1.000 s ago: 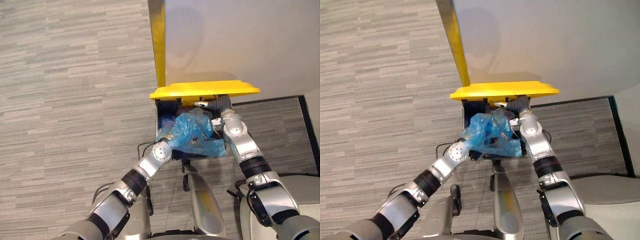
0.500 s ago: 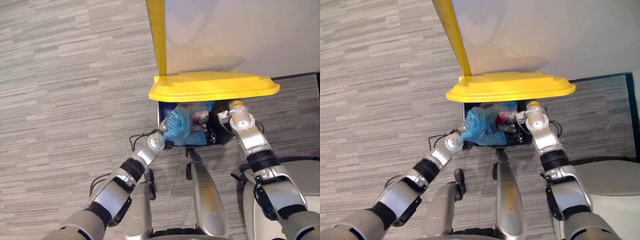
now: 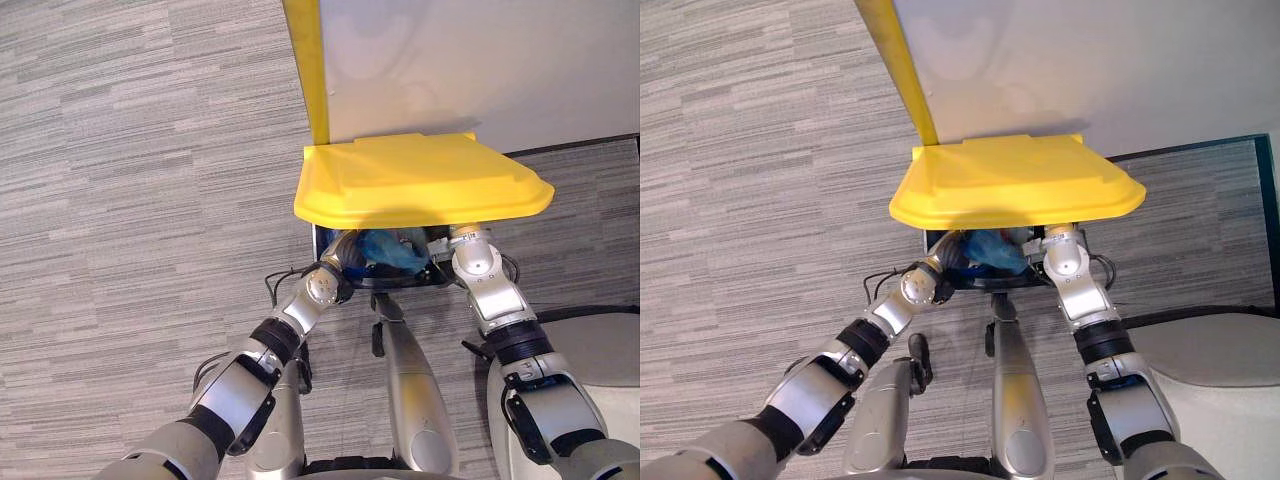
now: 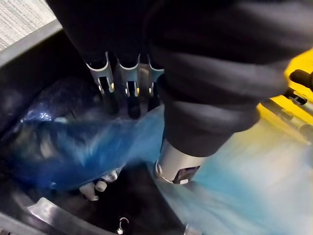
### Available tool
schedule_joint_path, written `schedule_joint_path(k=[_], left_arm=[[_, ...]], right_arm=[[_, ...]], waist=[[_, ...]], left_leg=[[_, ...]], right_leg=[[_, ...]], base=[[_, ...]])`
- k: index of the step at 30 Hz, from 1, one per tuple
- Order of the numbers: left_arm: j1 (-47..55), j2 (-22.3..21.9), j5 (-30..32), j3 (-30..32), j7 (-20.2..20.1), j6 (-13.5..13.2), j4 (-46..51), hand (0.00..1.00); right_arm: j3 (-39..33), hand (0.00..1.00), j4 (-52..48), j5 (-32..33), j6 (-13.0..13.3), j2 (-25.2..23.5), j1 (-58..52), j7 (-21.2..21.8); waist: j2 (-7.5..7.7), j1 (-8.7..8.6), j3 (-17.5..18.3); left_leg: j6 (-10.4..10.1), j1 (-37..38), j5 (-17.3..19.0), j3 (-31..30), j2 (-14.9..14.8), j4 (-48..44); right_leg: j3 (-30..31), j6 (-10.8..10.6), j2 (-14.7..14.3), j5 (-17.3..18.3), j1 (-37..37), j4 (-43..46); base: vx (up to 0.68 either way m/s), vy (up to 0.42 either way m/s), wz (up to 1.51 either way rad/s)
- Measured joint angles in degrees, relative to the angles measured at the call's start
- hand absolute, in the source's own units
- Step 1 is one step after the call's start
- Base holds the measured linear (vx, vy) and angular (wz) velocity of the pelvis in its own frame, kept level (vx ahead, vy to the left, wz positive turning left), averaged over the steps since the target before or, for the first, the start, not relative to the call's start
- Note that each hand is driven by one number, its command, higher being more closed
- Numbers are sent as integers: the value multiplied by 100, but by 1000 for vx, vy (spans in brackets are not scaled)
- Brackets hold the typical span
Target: Gather rubbish on tea table into small bin, then transfer packed bag to large trash can.
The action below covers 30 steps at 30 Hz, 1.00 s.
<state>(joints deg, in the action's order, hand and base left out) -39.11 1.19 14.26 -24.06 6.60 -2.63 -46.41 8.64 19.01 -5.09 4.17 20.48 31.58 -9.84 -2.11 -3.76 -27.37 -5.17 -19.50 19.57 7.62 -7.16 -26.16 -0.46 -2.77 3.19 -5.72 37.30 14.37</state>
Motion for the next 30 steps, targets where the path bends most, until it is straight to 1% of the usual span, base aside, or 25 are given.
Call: schedule_joint_path(k=[3,7,9,10,12,13,14,15,16,18,20,22,23,25,26,29,30], left_arm=[[67,73,-2,5,0,-1,0,0],[436,195,-23,237,0,-13,125,0],[670,359,-116,275,-4,-16,421,0],[896,442,-231,394,-8,-45,697,0],[1246,558,-371,523,-14,-60,1056,0],[1539,608,-526,669,-25,-103,1304,0],[1687,625,-593,746,-29,-129,1415,0],[2127,642,-811,1029,-38,-193,1679,0],[2229,642,-851,1085,-41,-206,1708,0],[2802,652,-1051,1494,-49,-238,1901,0],[3231,649,-1153,1770,-80,-265,1908,0],[3597,644,-1204,2063,-134,-265,1901,0],[3822,632,-1207,2253,-141,-265,1893,0],[4083,628,-1207,2539,-135,-262,1840,0],[4178,629,-1207,2743,-130,-256,1674,0],[4374,634,-1208,3148,-114,-167,1348,0],[4421,636,-1208,3162,-110,-143,1310,0]], right_arm=[[-63,0,4,0,-1,-16,-172,7],[-132,0,25,-1,-1,-25,-483,16],[-211,0,25,-1,-4,-28,-586,24],[-220,0,18,-6,-6,-32,-688,50],[-325,0,15,-12,-7,-92,-962,138],[-446,0,8,-16,-9,-179,-1187,148],[-494,0,1,-17,-10,-215,-1300,150],[-602,0,-7,-17,-16,-305,-1594,214],[-614,0,-7,-17,-19,-326,-1636,232],[-701,0,-26,-14,-22,-541,-1929,272],[-774,0,-29,-7,-20,-678,-2167,357],[-911,0,-36,2,-18,-788,-2404,401],[-1038,0,-39,5,-18,-862,-2596,409],[-1218,0,-40,11,-19,-954,-2823,459],[-1325,0,-39,16,-20,-1020,-2959,483],[-1469,0,-37,27,-26,-1196,-3281,502],[-1483,0,-37,28,-27,-1225,-3333,502]], waist=[[0,4,0],[-5,-2,4],[-13,7,8],[-15,10,10],[-18,24,12],[-27,66,31],[-33,98,79],[-50,155,254],[-54,154,267],[-53,159,378],[-55,176,556],[-51,213,646],[-47,260,774],[-49,315,830],[-41,306,851],[41,313,977],[57,313,992]], left_leg=[[0,54,0,-32,14,-14],[1,310,0,-152,6,-10],[3,337,-1,-186,16,-3],[-1,357,-5,-240,16,23],[-28,498,-48,-302,6,124],[-31,649,-89,-308,7,236],[-31,684,-95,-306,7,272],[-38,759,-153,-302,18,409],[-34,789,-167,-305,18,434],[-29,1074,-220,-312,11,635],[-13,1197,-241,-312,12,741],[-5,1345,-246,-325,12,809],[0,1350,-249,-329,20,823],[9,1464,-258,-358,24,863],[-2,1571,-299,-421,36,940],[-34,1702,-362,-511,26,1048],[-40,1729,-369,-514,24,1058]], right_leg=[[-17,0,21,0,-73,16],[-123,-8,33,0,-416,-59],[-150,-77,49,-16,-507,-174],[-189,-108,46,-70,-594,-300],[-261,-116,45,-96,-787,-410],[-280,-72,46,-126,-916,-459],[-283,-72,45,-125,-937,-464],[-306,-70,59,-127,-999,-531],[-321,-62,61,-134,-1038,-556],[-372,-61,54,-134,-1304,-682],[-397,-53,55,-141,-1436,-775],[-425,-53,56,-141,-1600,-847],[-430,-53,63,-141,-1612,-862],[-458,-55,75,-136,-1739,-889],[-517,-54,99,-111,-1843,-891],[-596,-96,110,-65,-1962,-883],[-597,-96,109,-60,-1976,-872]], base=[[2,-11,5],[-10,-12,10],[-24,-16,8],[0,-25,13],[23,-24,14],[36,-15,7],[83,-25,7],[67,-16,6],[94,-18,9],[68,-5,7],[78,-2,5],[41,1,6],[0,0,0],[27,-8,10],[13,-20,20],[-9,-49,16],[-23,-58,3]])
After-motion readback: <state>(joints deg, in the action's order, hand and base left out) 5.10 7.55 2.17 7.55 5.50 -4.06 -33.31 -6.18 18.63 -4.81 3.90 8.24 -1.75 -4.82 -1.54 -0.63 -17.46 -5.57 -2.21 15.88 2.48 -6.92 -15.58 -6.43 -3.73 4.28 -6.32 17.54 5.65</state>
